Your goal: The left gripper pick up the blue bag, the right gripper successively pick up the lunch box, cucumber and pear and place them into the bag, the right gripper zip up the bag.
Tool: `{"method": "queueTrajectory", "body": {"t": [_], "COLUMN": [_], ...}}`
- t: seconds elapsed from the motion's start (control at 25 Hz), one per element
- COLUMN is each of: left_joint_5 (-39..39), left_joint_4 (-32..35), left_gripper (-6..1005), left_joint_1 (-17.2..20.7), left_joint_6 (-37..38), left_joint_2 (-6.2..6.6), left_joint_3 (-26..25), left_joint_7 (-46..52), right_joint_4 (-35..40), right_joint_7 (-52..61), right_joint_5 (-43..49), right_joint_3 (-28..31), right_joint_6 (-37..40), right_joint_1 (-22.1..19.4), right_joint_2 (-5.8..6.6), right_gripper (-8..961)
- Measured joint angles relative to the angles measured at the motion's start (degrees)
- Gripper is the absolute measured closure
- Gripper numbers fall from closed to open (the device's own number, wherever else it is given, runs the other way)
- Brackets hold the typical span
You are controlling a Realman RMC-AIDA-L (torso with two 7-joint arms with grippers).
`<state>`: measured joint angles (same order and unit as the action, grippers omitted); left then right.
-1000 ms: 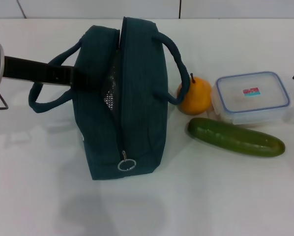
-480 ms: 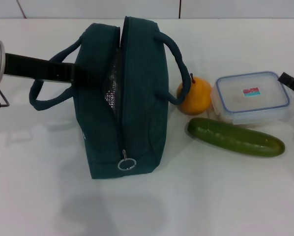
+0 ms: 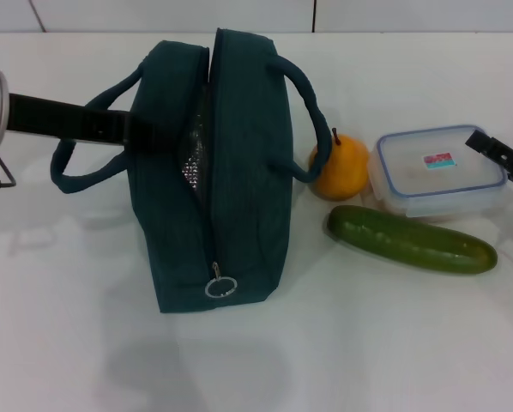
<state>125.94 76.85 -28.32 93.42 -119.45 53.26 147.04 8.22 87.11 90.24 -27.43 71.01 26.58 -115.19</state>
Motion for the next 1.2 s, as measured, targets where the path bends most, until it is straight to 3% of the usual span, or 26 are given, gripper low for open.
{"method": "queueTrajectory", "body": {"t": [0.4,0.88,1.2], "left_joint_5": [0.00,0.00,0.01], "left_joint_4": [-0.11,-0.44,-0.52], "left_gripper": [959,959,959], "left_joint_1": [0.27,0.14,0.15], "left_joint_6": [0.05,0.16,0.17], "left_joint_2": [0.00,0.00,0.00], "left_joint_3": [0.00,0.21,0.78], "left_joint_7": [-0.01,-0.05,-0.18], "right_joint_4": [-0.05,-0.43,-2.13], "right_joint_7": [6.16,8.98,9.80], "right_joint_5": [-0.31,-0.32,-0.38], "right_joint_3": [0.36,0.07,0.24], "right_joint_6": [5.74,6.59,7.35], "right_joint_1": [-1.10,-0.69,-0.39], "right_joint_2": [0.05,0.01,-0.10], "right_gripper": [274,319,444]}}
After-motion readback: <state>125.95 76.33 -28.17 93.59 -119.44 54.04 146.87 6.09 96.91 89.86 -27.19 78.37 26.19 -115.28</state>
